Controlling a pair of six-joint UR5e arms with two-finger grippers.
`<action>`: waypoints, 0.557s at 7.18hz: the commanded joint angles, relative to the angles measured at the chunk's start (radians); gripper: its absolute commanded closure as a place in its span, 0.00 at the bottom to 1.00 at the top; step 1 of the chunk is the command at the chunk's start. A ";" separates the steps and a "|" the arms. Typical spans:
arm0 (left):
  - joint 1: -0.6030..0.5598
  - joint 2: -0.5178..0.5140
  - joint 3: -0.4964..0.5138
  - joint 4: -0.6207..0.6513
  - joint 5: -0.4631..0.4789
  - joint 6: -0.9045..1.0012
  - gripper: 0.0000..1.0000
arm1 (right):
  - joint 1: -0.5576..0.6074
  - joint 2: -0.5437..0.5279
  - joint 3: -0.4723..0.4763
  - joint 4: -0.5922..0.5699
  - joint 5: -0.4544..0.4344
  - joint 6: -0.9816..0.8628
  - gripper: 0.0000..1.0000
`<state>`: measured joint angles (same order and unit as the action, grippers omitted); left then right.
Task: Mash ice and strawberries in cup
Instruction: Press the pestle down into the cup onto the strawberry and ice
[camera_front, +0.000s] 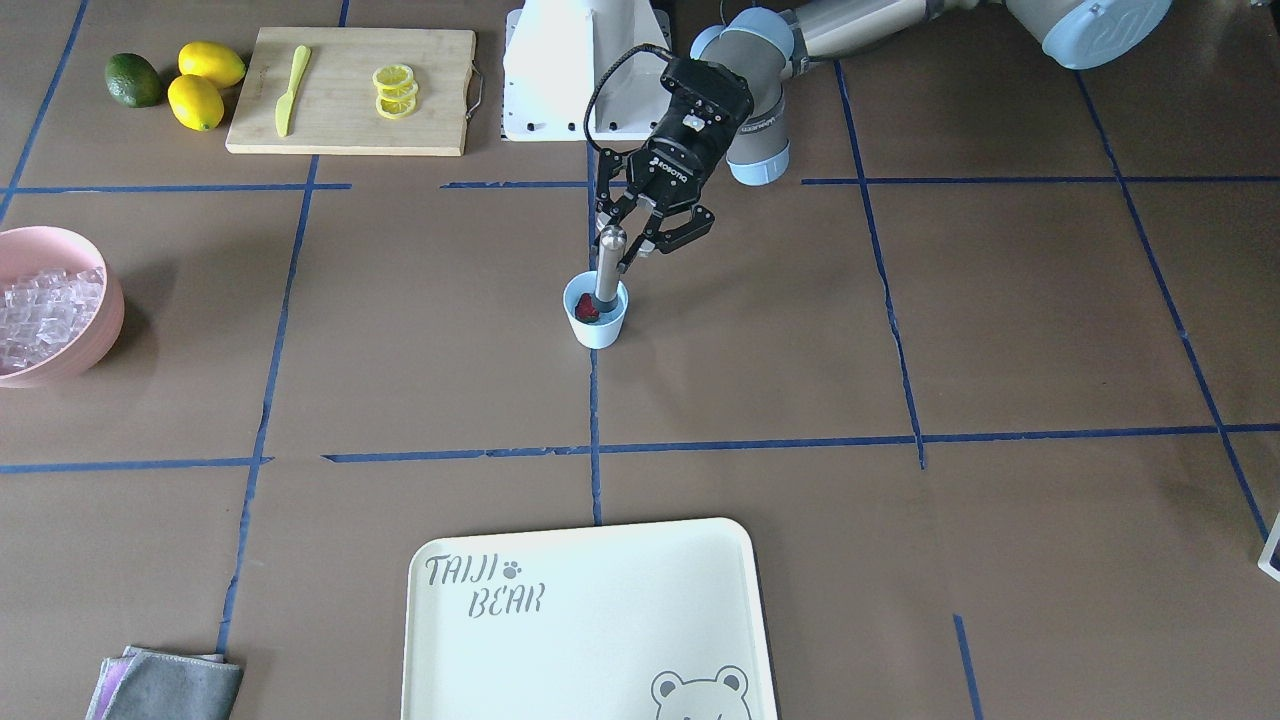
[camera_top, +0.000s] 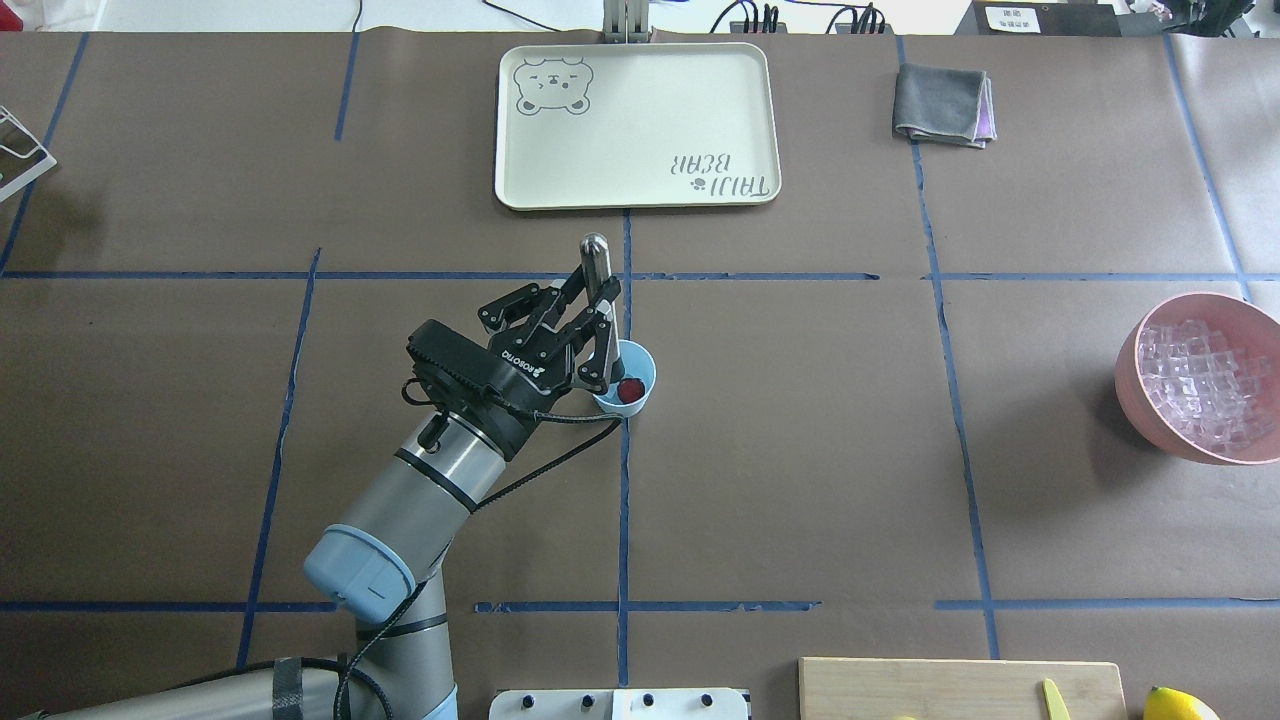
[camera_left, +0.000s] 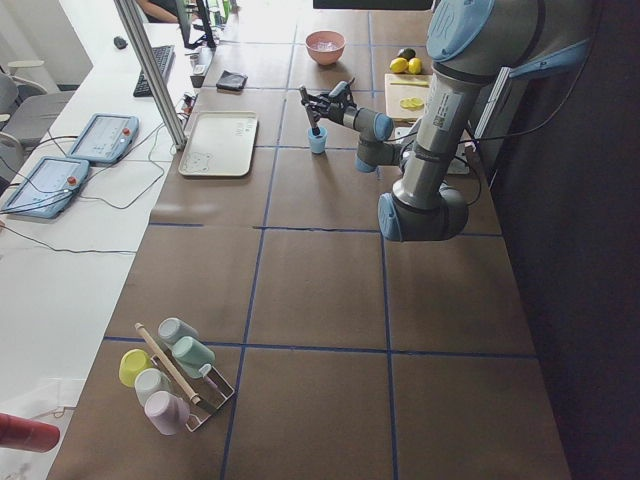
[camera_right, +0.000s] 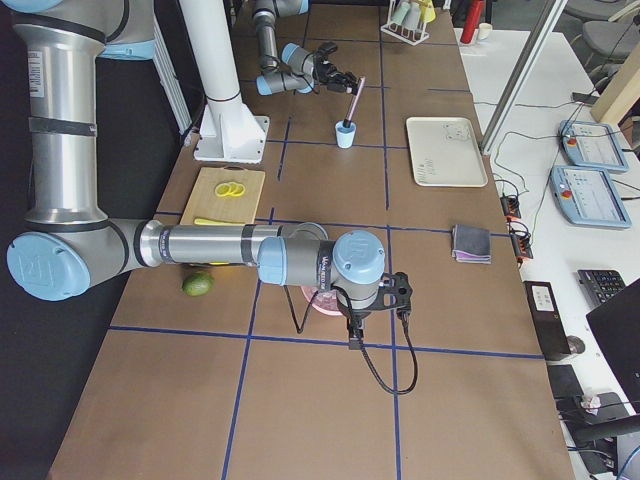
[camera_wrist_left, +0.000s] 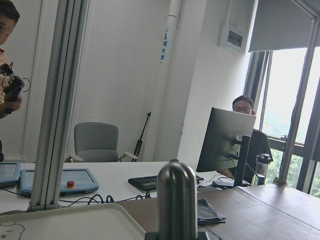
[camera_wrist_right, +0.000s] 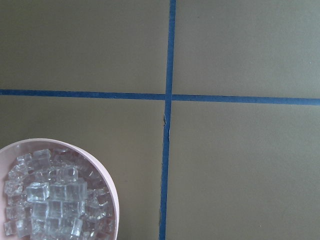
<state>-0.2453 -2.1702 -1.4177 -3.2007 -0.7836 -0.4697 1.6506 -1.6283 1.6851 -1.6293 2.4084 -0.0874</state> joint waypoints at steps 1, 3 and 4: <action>0.003 -0.019 0.034 -0.004 0.012 -0.003 1.00 | 0.000 0.001 -0.002 0.000 0.000 0.000 0.01; 0.021 -0.020 0.048 -0.005 0.024 -0.003 1.00 | 0.000 0.001 -0.002 -0.001 0.000 -0.002 0.01; 0.034 -0.020 0.052 -0.011 0.041 -0.003 1.00 | 0.000 0.001 -0.004 0.000 -0.002 -0.003 0.01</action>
<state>-0.2249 -2.1897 -1.3727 -3.2070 -0.7576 -0.4724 1.6506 -1.6276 1.6824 -1.6297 2.4080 -0.0888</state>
